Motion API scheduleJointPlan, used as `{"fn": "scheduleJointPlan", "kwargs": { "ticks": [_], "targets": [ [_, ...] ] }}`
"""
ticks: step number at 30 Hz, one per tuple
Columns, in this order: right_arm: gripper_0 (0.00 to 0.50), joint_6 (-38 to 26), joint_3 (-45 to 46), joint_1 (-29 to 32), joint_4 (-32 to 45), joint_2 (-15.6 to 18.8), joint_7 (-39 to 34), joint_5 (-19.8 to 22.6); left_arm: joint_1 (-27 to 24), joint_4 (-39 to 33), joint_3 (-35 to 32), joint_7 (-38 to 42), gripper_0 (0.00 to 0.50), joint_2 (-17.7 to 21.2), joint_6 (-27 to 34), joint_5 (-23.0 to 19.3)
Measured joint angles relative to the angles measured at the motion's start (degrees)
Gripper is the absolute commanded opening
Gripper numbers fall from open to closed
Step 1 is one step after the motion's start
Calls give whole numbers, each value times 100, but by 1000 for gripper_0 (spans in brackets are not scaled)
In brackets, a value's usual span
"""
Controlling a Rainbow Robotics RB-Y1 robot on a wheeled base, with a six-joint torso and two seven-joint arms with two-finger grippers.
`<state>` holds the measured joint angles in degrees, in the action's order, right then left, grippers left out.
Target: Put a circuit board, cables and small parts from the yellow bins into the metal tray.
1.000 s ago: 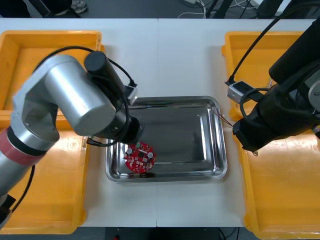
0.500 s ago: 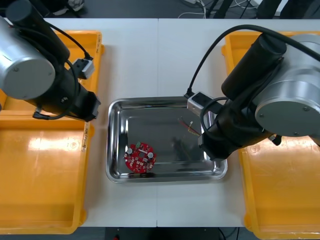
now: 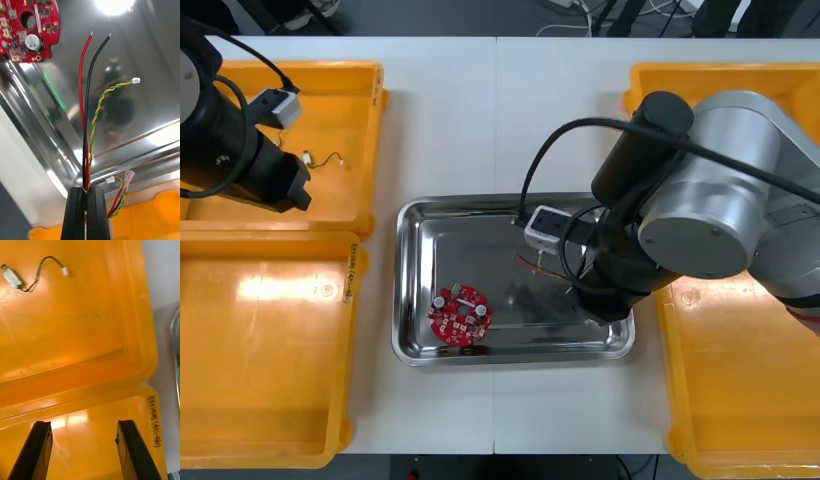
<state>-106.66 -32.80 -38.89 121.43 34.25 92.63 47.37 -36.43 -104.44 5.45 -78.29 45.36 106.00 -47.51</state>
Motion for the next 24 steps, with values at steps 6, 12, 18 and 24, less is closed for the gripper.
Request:
{"fn": "scheduleJointPlan", "kwargs": {
  "ticks": [6, 12, 18, 24],
  "targets": [
    [0, 325, -453, 1, -25, -1, 196, -370, -1, 453, -197, -564, 500, 1, -163, 327],
    [0, 585, -700, 28, -101, -1, 1105, -655, -132, 1027, -319, -2263, 500, 1, -232, 532],
    [0, 745, -809, 111, -265, 0, 1230, -754, -366, 1689, -326, -2652, 500, 1, -583, 627],
    [0, 1102, -938, 258, -401, 16, 1392, -867, -436, 2150, -326, -2653, 500, 1, -1029, 689]
  ]
}}
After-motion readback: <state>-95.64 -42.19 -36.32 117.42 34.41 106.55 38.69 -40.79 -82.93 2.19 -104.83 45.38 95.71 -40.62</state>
